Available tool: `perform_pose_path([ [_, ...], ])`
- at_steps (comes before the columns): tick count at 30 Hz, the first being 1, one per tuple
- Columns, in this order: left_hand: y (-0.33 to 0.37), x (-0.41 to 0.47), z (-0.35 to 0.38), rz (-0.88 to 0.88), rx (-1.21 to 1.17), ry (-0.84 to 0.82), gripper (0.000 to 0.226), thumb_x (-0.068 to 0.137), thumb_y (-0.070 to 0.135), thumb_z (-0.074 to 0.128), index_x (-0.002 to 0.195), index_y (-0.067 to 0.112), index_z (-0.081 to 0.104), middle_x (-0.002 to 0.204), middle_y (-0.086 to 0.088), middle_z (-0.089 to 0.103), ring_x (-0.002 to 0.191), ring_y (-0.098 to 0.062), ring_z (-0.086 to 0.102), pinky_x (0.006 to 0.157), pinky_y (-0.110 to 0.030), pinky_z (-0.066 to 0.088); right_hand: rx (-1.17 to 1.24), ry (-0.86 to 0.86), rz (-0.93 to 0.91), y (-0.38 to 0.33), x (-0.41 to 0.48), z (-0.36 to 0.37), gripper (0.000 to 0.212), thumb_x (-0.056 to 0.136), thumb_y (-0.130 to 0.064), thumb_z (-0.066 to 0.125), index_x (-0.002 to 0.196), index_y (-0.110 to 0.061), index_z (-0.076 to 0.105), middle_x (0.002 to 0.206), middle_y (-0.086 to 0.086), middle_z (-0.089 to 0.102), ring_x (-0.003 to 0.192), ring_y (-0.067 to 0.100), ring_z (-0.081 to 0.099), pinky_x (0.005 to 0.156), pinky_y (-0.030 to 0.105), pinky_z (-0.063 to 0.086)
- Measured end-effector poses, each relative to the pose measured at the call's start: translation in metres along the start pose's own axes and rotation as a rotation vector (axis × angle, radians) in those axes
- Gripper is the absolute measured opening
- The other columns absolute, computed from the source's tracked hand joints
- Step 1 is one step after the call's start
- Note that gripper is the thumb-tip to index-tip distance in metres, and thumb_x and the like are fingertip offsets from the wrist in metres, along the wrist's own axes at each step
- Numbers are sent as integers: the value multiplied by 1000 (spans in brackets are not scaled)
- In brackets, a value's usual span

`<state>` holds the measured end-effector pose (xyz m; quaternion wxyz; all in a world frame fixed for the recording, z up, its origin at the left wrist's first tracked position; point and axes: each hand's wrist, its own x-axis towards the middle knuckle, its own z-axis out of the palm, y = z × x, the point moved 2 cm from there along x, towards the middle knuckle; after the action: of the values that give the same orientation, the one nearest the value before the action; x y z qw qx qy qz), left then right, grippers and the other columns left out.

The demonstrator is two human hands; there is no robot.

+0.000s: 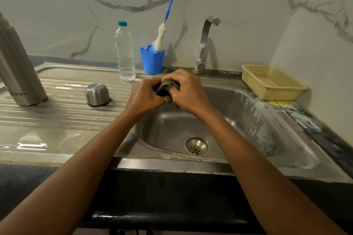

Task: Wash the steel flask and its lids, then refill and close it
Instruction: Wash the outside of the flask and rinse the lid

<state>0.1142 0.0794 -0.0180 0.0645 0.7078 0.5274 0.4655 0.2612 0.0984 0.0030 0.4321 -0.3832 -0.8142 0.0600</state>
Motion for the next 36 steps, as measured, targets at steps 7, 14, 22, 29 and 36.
perform_pose_path([
  [7, -1, 1, -4, 7, 76, -17, 41, 71, 25, 87, 111, 25, 77, 77, 15, 66, 68, 15, 56, 65, 2, 38, 10, 17, 79, 6, -1, -5, 22, 90, -10, 69, 109, -14, 77, 102, 2, 72, 91, 12, 64, 83, 23, 53],
  [14, -2, 2, -10, 12, 159, -54, 41, 74, 27, 85, 114, 25, 76, 76, 10, 64, 66, 2, 53, 58, -2, 34, 116, -65, 176, 6, -3, -9, 24, 86, -9, 67, 104, -21, 78, 102, -3, 73, 92, 6, 65, 81, 15, 51],
  [22, 1, 2, -8, 38, 137, -84, 37, 72, 25, 86, 108, 24, 77, 79, 1, 71, 75, -18, 63, 66, -13, 43, 178, -58, 171, 3, -4, -11, 22, 86, -10, 67, 101, -20, 79, 100, -3, 74, 94, 7, 67, 84, 19, 54],
  [29, 4, 0, -7, 32, 149, -90, 34, 72, 23, 85, 106, 22, 77, 76, 7, 65, 69, -7, 58, 60, -2, 35, 95, 7, 165, 7, -6, -7, 25, 87, -7, 65, 108, -16, 78, 104, -1, 72, 93, 8, 65, 83, 17, 53],
  [36, 3, -1, -7, 19, 144, -86, 37, 73, 22, 84, 108, 23, 76, 77, 17, 59, 70, 5, 52, 63, -5, 36, 250, -33, 280, 12, -4, -14, 13, 86, -14, 67, 87, -20, 79, 81, -8, 74, 78, 5, 67, 69, 16, 53],
])
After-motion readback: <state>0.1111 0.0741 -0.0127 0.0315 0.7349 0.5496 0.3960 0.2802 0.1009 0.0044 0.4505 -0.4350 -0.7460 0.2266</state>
